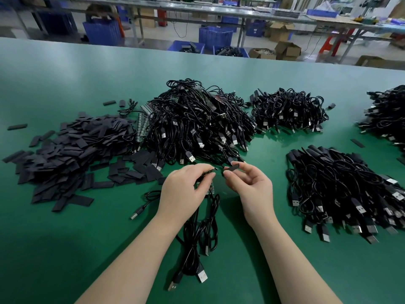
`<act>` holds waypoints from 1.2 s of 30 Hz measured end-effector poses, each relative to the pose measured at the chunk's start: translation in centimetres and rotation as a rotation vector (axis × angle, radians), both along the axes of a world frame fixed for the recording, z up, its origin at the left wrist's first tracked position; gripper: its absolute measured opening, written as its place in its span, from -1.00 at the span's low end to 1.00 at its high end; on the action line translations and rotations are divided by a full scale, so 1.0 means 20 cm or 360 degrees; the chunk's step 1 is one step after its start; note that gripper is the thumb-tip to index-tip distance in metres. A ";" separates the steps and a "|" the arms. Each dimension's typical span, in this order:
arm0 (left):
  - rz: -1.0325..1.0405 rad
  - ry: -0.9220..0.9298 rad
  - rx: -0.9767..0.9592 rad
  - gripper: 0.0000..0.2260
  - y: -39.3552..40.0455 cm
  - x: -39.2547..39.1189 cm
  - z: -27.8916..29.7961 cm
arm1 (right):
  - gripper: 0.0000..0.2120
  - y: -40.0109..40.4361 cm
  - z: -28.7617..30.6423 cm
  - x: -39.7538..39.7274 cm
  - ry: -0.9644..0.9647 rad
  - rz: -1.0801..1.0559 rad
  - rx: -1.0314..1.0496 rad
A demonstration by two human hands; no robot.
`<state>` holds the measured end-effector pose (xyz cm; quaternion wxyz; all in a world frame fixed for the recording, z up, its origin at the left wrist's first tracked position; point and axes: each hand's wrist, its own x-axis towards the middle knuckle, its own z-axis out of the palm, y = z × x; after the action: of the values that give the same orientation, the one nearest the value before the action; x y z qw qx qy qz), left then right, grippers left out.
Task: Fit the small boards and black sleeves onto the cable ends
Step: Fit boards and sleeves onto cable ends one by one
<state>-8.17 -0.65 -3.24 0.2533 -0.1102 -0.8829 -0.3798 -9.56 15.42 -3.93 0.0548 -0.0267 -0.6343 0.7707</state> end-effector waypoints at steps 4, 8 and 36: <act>-0.0032 0.0023 0.0003 -0.88 -0.01 -0.01 0.00 | -0.77 -0.01 -0.01 0.00 0.0001 -0.0007 0.0048; -0.0014 -0.0052 0.0058 -0.78 0.00 0.00 0.00 | -0.78 -0.01 -0.01 0.00 0.0002 -0.0016 0.0048; -0.0055 -0.0004 -0.0137 -0.79 -0.02 -0.01 0.00 | -0.72 -0.01 0.05 0.05 0.0103 0.0100 0.0002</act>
<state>-8.31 -0.96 -3.19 0.2406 -0.1356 -0.8967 -0.3459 -8.61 15.16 -3.01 0.0510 0.0181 -0.6333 0.7720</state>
